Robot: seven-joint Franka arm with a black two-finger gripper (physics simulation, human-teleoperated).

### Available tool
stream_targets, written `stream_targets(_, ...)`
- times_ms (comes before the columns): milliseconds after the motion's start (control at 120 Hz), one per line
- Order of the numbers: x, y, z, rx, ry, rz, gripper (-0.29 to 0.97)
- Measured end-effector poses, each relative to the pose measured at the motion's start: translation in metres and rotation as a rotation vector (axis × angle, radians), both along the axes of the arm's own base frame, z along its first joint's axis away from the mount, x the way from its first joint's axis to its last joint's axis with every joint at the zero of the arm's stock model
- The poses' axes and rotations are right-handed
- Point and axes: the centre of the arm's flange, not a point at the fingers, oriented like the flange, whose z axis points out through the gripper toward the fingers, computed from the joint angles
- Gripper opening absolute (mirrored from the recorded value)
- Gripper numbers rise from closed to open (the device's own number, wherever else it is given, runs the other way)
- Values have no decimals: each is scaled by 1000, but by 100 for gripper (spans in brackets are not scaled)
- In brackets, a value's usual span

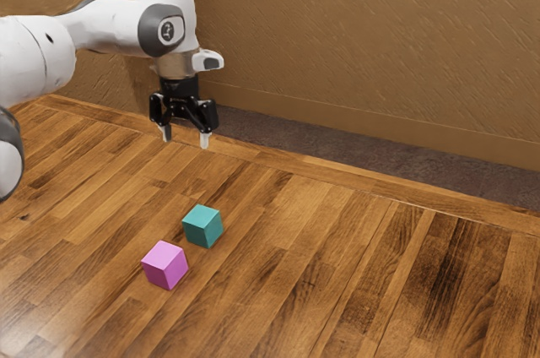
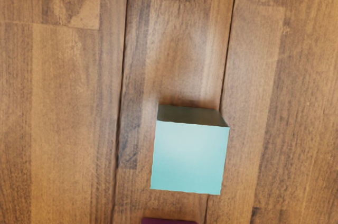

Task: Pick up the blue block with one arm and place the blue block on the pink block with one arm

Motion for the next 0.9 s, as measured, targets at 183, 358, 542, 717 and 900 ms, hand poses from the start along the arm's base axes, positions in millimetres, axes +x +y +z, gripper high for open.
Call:
stream_targets(183, -22, 20, -86, -25, -24, 70, 68)
stream_targets(358, -65, 18, -119, -31, -150, 106, 68)
stream_targets(542, -53, -1, -123, -45, -270, 113, 68)
stream_targets(717, -58, -6, -139, -48, -285, 122, 68)
stream_targets(900, -57, -14, -157, -47, -278, 117, 68)
